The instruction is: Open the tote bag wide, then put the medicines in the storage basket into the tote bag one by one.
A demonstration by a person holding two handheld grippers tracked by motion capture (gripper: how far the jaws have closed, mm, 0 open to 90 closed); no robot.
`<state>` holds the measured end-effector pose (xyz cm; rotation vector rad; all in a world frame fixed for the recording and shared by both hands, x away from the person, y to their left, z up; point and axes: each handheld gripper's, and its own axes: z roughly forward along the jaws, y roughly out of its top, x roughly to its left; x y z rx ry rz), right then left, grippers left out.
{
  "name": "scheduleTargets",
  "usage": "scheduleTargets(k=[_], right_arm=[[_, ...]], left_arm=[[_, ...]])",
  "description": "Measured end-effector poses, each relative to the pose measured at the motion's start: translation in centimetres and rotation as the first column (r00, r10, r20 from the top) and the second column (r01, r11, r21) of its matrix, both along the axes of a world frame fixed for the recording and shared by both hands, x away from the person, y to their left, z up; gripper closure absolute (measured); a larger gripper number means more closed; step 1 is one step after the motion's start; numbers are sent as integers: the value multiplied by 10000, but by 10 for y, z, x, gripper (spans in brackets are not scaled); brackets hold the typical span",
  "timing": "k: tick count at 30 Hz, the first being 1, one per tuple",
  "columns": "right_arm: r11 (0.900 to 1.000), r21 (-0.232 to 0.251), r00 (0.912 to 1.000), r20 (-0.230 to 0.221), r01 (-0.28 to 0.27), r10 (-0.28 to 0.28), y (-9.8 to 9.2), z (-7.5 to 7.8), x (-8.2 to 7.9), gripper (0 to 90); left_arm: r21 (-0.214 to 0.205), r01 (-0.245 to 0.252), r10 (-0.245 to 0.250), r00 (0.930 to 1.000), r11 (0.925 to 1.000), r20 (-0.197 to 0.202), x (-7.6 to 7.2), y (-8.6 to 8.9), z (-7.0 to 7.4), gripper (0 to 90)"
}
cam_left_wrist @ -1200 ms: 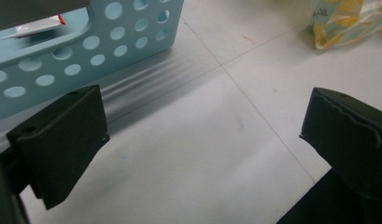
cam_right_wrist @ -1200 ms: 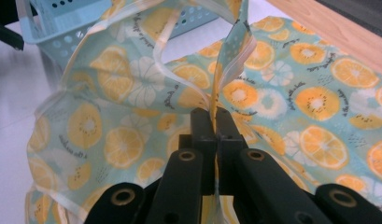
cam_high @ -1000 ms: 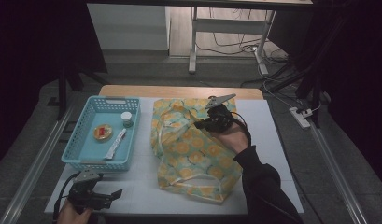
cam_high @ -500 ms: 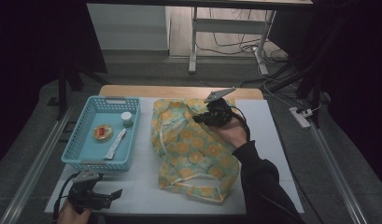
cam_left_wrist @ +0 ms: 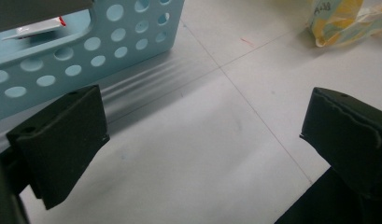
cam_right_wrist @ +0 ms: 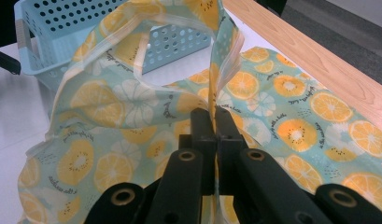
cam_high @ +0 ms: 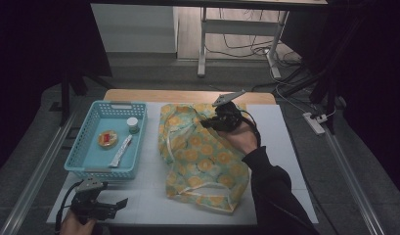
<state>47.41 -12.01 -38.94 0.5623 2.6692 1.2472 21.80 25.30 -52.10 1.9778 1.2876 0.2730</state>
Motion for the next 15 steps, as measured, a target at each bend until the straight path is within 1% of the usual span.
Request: scheduleTargets(k=[4,11,13,15], right_arm=[[10000,0,10000,-6,4,-4,0,-1,0,898],[9999,-65,10000,53,-79,79,1,-2,-1,898],[9999,-63,10000,51,-81,81,1,-2,-2,898],[10000,-61,10000,53,-74,74,1,-1,-2,898]], left_arm=[[-76,-15,15,10000,10000,2,0,1,0,3],[-12,-106,106,9999,9999,77,-1,0,1,0],[-82,-157,158,9998,9998,102,-1,1,1,0],[-254,-143,145,9998,9996,104,-1,3,1,0]])
